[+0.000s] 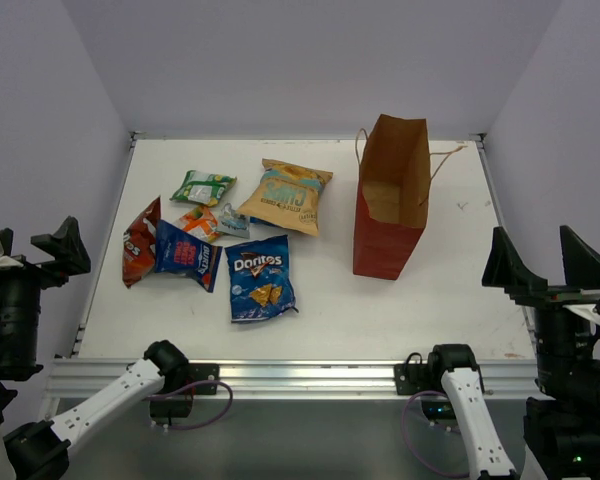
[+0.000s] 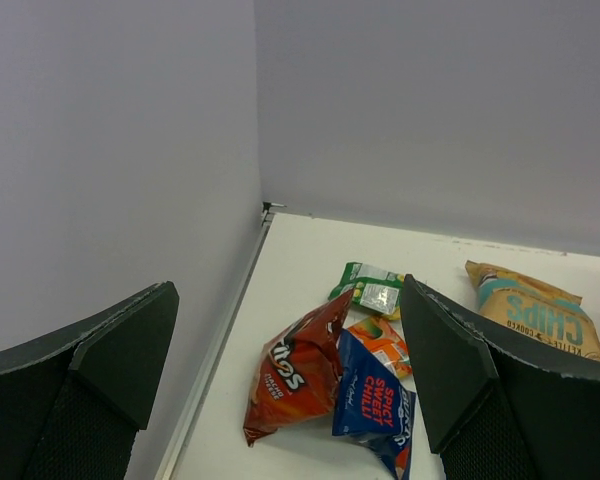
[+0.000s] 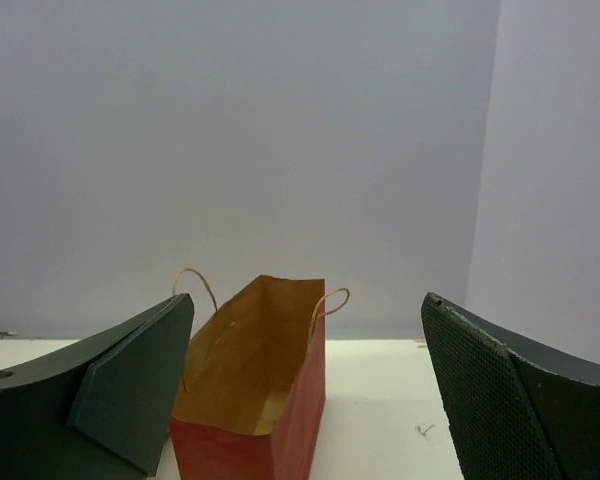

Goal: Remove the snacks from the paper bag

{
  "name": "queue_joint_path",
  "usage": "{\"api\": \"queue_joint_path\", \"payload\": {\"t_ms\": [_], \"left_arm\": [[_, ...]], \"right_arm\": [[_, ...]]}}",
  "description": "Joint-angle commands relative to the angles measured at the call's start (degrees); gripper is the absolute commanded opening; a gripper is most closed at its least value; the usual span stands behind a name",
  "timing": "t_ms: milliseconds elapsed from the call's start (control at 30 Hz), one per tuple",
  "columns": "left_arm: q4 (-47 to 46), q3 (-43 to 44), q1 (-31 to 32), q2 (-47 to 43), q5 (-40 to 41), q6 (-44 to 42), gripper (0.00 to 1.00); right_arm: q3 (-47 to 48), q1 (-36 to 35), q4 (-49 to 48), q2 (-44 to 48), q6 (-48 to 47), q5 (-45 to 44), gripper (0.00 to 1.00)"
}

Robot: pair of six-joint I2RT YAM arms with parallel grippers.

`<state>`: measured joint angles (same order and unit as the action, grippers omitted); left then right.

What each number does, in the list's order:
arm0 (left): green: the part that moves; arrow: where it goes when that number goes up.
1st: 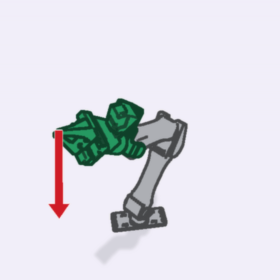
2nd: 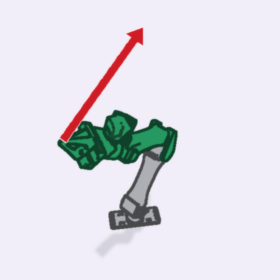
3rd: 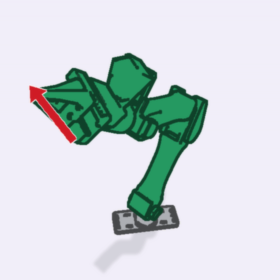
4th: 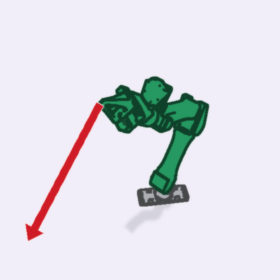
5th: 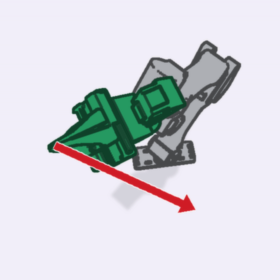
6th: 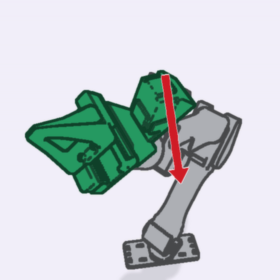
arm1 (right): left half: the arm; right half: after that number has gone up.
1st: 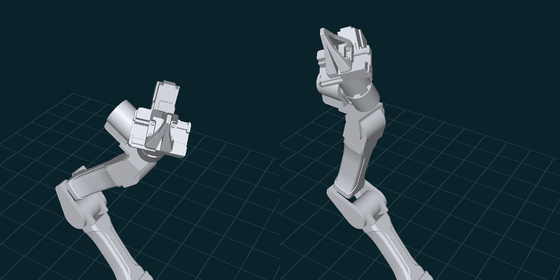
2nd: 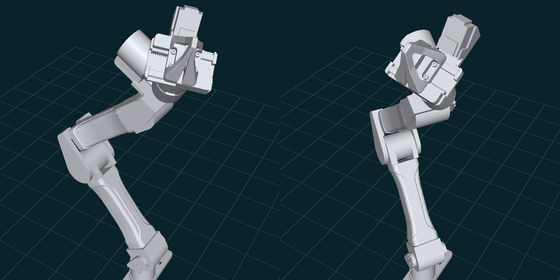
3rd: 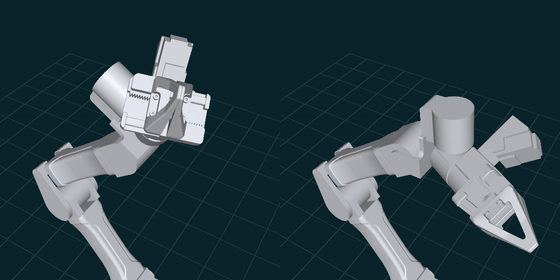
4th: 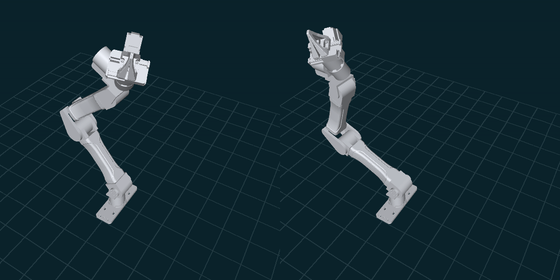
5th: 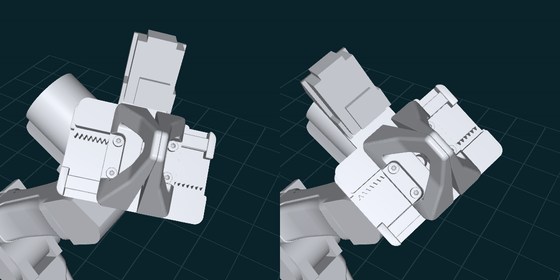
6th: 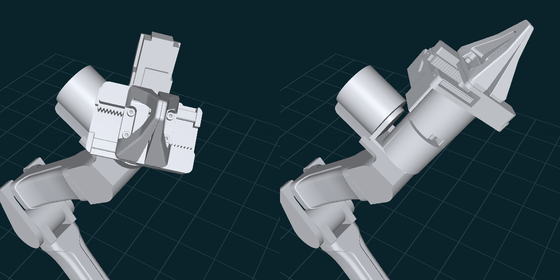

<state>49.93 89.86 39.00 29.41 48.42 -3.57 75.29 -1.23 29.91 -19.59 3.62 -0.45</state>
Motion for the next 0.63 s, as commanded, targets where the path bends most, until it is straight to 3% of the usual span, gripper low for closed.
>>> {"api": "queue_joint_path", "payload": {"t_ms": [0, 600], "left_arm": [[0.8, -0.6, -0.2, -1.8, 1.9, 0.8, 1.0], [2.5, -3.4, 0.2, -0.4, 0.4, 5.4, 1.0]], "right_arm": [[-0.1, -0.3, -3.8, -2.2, 0.5, 3.0, 0.99], [-1.6, -0.6, -4.2, -1.8, -0.1, 4.3, 0.99]]}}
